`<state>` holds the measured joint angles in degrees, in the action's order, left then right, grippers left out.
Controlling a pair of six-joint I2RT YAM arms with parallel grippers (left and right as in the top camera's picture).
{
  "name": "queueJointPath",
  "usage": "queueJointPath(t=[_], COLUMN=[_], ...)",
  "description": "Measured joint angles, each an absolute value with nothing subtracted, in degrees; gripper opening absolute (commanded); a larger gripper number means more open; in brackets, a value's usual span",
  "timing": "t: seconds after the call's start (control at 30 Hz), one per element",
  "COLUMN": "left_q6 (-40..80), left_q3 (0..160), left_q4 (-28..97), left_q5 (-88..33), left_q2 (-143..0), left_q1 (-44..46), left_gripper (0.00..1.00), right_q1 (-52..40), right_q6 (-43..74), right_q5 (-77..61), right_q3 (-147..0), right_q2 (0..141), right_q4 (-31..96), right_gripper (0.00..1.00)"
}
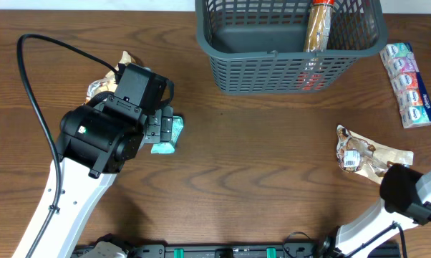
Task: Pack container
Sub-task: 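Lower the package into the basket and open the right gripper, then move the right gripper to the Kleenex tissue strip and grasp it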
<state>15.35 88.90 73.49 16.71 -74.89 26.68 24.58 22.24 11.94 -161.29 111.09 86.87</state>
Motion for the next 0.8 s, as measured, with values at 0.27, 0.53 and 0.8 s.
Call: queueJointPath(t=[0.27, 0.53, 0.8], left_q6=[15.4, 15.4, 15.4], left_q3=[88.9, 88.9, 88.9], left_q4=[73.5, 73.5, 73.2], left_q5=[16.7, 16.7, 16.7], left_q2=[-74.9, -74.9, -74.9], left_q1=[26.7, 26.7, 26.7], left_gripper=[0.99, 0.99, 0.99], right_q1=[26.5, 26.5, 27.1], right_q6=[8.4, -11.9, 0.6], right_q5=[4.3, -1.8, 4.8], right_q3=[-157.9, -149.0, -140.2], right_q2=[113.8, 113.8, 113.9], right_q4=[90.3, 90.2, 83.7], right_gripper=[0.99, 0.99, 0.99])
